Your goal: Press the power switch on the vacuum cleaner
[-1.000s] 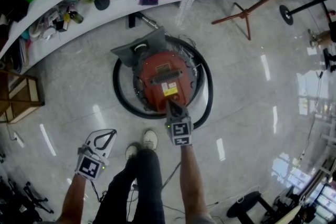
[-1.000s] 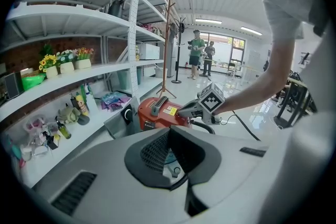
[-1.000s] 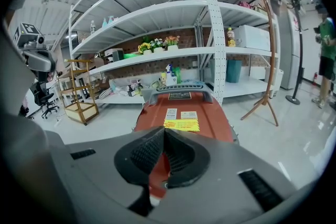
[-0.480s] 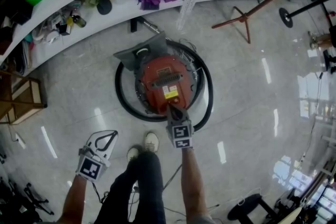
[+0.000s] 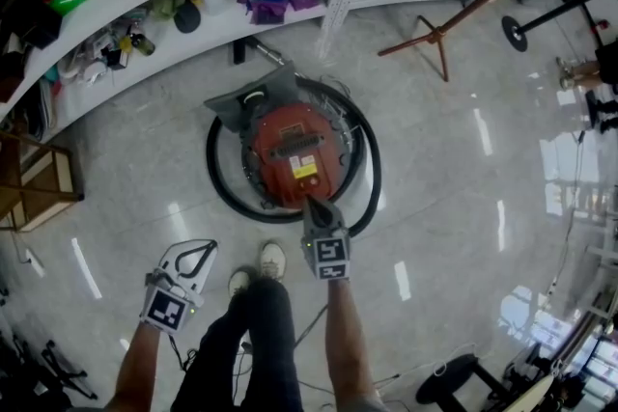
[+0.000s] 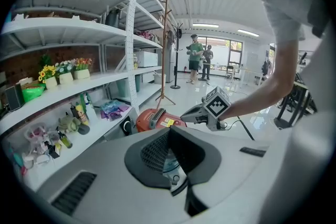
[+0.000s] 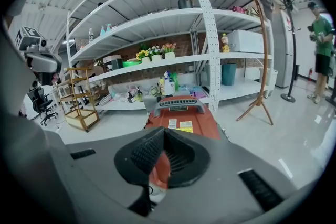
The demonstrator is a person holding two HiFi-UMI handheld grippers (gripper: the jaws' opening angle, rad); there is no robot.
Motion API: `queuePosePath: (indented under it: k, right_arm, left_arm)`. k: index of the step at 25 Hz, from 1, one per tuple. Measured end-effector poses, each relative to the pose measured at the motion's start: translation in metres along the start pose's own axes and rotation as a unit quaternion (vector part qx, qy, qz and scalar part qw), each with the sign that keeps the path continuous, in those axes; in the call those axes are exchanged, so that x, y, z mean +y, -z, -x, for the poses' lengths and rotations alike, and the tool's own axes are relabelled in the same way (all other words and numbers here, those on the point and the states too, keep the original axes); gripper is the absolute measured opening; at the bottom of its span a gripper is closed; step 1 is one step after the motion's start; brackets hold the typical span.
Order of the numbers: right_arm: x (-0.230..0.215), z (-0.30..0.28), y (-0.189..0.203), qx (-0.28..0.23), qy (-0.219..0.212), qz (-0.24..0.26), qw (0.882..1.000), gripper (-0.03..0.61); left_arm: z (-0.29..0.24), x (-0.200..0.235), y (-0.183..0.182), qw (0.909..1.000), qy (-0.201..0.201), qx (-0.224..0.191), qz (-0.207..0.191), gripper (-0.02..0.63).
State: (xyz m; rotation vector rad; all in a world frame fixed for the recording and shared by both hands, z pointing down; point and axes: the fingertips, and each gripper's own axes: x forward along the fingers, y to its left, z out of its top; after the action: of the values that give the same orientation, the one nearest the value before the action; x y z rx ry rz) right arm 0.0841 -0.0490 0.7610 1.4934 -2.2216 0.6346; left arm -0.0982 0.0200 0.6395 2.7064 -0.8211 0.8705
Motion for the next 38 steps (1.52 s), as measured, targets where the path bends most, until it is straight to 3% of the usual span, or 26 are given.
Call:
queuePosePath:
  k: [23, 31, 38]
  right_arm:
    - [0.034, 0.106, -0.065, -0.038, 0.01, -0.006, 0.999, 0.011]
    - [0.05, 0.132, -0.095, -0.044, 0.009, -0.001, 0.999, 0.011]
    - [0.065, 0.153, -0.118, -0.045, 0.013, -0.006, 0.999, 0.011]
  left_arm:
    - [0.05, -0.024, -0.087, 0.9984, -0.001, -0.046, -0.033, 0.005]
    - [0.074, -0.021, -0.129, 0.9965, -0.004, -0.08, -0.026, 0.005]
    - [0.093, -0.028, -0.143, 0.996, 0.001, -0.084, -0.029, 0.005]
